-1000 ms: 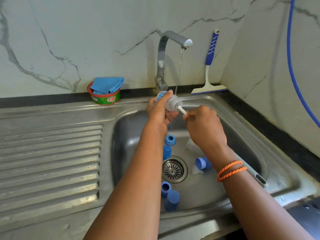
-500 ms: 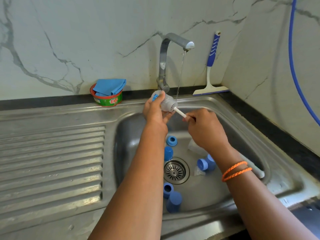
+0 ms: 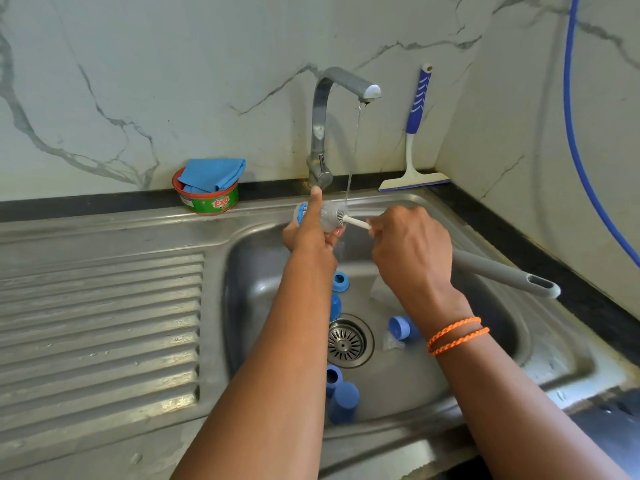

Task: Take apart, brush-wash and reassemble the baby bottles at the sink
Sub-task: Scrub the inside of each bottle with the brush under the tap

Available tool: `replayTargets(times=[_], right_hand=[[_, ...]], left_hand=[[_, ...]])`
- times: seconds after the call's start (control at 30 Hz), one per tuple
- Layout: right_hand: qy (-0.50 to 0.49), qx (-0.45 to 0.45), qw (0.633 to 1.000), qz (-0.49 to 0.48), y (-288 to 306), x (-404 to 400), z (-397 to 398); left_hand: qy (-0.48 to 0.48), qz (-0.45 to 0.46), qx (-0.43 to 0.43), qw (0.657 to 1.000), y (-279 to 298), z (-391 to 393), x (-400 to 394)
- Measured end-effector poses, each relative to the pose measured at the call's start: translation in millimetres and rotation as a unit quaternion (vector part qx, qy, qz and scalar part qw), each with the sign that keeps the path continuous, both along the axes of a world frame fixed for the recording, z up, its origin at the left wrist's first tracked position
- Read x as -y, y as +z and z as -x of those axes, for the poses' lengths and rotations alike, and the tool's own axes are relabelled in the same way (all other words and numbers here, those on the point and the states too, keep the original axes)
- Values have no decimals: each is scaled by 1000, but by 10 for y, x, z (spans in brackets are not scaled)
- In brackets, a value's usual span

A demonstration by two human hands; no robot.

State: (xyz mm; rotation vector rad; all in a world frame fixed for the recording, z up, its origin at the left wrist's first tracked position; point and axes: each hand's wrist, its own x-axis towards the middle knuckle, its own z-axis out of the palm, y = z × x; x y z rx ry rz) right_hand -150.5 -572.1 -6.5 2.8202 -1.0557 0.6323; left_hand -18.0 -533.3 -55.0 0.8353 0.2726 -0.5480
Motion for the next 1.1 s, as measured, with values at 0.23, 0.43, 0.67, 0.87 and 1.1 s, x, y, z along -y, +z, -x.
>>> replayTargets(times=[0.23,0.43,0.67,0.87,1.1], right_hand=[[-11,28,999,-40,-22,255,46],[-49,37,997,45,-45,352,98],[-55,84,993,54,-19,344,103],[-48,92,993,57,-20,324,95],[-65,84,994,31,-28,322,121]], left_hand=[[-28,21,-58,998,-45,0,12],[-43,70,-83,993,-42,8,40],[-57,128,-90,986,4,58,47],[-62,119,-94,986,13,58,31],[-72,95,-65,991,12,59,23]])
